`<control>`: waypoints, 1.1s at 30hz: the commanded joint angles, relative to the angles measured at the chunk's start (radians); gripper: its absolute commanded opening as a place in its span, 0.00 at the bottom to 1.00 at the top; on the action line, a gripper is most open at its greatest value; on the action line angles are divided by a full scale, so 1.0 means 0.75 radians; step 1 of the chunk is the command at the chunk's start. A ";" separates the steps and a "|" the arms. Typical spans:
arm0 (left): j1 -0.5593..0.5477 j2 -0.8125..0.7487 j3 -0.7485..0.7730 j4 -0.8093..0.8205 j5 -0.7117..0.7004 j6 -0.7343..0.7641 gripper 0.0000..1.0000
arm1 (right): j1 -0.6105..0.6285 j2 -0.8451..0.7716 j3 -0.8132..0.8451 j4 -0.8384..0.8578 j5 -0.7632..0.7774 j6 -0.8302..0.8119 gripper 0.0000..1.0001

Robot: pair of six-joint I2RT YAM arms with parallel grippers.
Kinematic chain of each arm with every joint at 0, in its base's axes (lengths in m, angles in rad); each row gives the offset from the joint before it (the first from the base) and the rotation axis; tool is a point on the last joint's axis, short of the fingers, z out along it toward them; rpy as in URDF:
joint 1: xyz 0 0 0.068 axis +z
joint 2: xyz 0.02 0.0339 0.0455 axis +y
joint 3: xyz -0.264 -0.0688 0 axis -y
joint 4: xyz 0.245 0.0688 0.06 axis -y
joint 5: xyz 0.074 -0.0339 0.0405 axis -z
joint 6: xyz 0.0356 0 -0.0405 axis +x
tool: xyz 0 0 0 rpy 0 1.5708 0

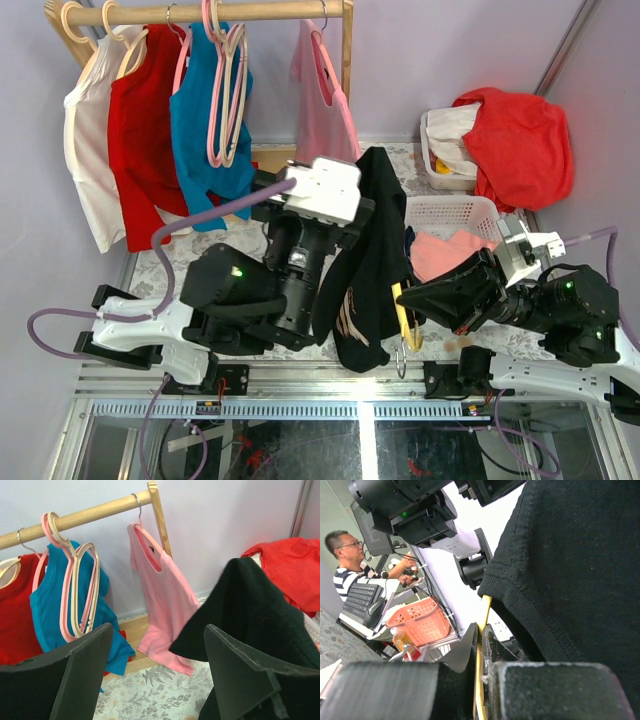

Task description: Place the t-shirt on the hanger

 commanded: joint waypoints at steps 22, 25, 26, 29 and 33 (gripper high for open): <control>-0.717 -0.095 -0.076 -1.041 0.554 -0.729 0.79 | -0.006 -0.090 0.156 -0.333 -0.051 0.114 0.00; -0.717 -0.103 -0.101 -1.060 0.607 -0.787 0.80 | -0.006 -0.091 0.164 -0.331 -0.036 0.115 0.00; -0.718 -0.098 -0.102 -1.074 0.611 -0.814 0.80 | -0.006 -0.093 0.166 -0.337 -0.028 0.112 0.00; -0.718 -0.081 -0.094 -1.133 0.628 -0.893 0.86 | -0.005 -0.095 0.164 -0.327 -0.011 0.108 0.00; -0.720 -0.107 -0.118 -1.176 0.671 -0.991 0.88 | -0.005 -0.093 0.161 -0.316 0.007 0.097 0.00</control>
